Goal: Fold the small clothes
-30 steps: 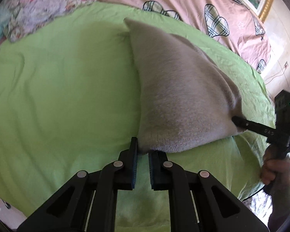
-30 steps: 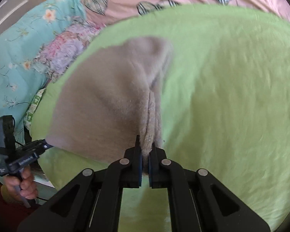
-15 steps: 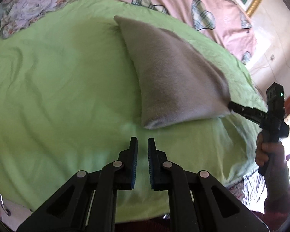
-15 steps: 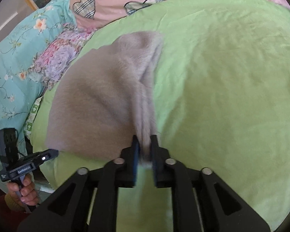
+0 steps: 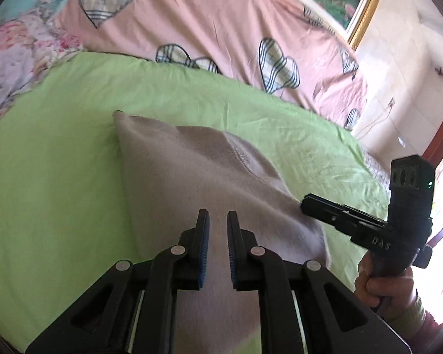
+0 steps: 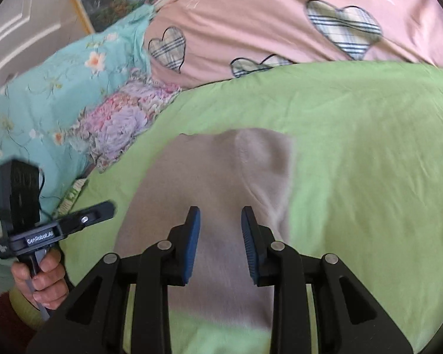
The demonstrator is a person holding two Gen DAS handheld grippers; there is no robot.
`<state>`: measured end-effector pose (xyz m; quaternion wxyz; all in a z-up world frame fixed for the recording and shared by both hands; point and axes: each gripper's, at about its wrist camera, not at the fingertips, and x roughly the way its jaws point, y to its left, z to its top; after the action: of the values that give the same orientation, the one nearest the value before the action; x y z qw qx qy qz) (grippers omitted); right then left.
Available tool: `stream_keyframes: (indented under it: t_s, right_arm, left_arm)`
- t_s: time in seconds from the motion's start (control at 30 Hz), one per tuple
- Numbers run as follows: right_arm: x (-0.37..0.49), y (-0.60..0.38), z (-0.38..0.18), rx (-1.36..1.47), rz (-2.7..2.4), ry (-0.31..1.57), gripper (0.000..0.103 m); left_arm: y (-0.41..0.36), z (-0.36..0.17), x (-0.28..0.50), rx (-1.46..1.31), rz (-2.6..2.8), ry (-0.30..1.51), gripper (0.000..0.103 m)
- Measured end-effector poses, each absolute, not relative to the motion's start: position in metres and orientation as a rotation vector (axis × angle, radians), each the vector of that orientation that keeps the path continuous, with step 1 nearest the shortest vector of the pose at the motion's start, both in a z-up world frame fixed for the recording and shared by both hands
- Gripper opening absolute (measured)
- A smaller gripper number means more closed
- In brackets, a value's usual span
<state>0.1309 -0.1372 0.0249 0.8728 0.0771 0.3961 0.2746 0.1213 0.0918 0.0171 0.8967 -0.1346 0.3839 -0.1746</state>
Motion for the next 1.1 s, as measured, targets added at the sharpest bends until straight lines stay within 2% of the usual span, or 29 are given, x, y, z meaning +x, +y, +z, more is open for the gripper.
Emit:
stream_keyframes:
  t_s: [0.23,0.33,0.67,0.93,1.1]
  right_arm:
    - [0.157,-0.126,-0.003,0.109,0.552,0.933,0.03]
    - [0.166,-0.125,-0.027,0.08,0.538,1.013,0.03]
    - [0.173,-0.14,-0.04,0.144,0.548,0.981,0.027]
    - [0.133,-0.158,-0.016,0.184,0.559,0.953,0.034]
    - [0.095,-0.173,-0.016,0.132,0.528,0.962,0.037]
  left_arm:
    - [0.098,-0.008,0.143,-0.256,-0.342,0.865,0.01]
    - [0.093,-0.023,0.148,-0.223,-0.338,0.898,0.007]
    - [0.093,-0.032,0.149,-0.225,-0.35,0.883,0.005]
    - [0.094,-0.012,0.077,-0.219,-0.391,0.833,0.005]
    - [0.094,-0.034,0.04,-0.178,-0.379,0.896,0.006]
